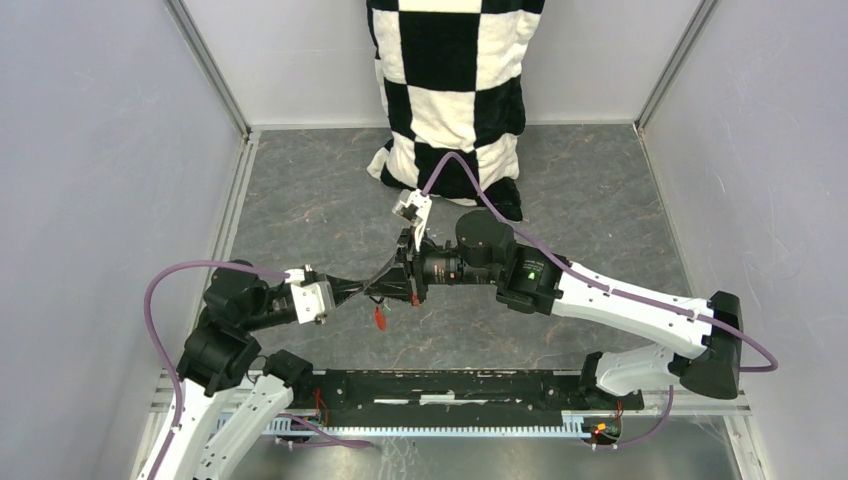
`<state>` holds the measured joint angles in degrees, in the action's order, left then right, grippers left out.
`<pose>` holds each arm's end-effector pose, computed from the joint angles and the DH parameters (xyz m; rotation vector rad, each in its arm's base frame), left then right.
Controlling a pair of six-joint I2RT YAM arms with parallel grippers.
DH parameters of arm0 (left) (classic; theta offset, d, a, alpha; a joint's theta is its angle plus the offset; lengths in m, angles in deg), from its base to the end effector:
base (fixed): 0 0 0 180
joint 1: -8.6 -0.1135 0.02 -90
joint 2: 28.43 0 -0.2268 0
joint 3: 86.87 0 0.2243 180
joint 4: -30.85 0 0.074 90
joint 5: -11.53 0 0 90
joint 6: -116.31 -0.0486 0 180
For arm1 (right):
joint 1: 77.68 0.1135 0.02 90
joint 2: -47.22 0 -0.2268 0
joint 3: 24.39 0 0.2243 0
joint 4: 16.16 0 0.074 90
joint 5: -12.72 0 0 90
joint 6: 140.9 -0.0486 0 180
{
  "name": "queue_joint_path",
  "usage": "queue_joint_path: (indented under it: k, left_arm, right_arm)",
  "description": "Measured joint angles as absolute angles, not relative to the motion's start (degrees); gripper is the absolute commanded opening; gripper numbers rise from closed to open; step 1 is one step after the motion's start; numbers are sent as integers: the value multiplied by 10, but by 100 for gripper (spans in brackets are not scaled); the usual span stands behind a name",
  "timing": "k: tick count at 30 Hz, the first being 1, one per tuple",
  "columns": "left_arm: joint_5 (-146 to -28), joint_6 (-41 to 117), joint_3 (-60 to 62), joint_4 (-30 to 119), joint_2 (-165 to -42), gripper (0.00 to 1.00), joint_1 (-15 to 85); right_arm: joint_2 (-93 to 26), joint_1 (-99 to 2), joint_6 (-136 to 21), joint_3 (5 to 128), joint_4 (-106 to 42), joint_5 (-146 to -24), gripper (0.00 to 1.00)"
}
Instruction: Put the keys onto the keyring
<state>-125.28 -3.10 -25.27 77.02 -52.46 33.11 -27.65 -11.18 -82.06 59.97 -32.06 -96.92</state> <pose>0.0733 -0.0724 0.3266 1.2609 1.1603 -0.6354 0.1051 0.2826 0.3560 -0.8637 1.7349 1.5070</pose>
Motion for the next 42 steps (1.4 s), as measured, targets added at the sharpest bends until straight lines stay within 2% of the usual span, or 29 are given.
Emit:
queue_joint_path:
  k: [17,33,42]
  left_arm:
    - [-1251,46,-258,705,-515,2,331]
    - [-1213,161,-340,453,-488,2,330]
    - [-1163,219,-369,377,-497,2,328]
  right_arm:
    - [-297,-91,-791,661,-376,-939,1]
    - [-326,-86,-804,769,-448,-900,1]
    - [-342,-86,-854,787,-439,-846,1]
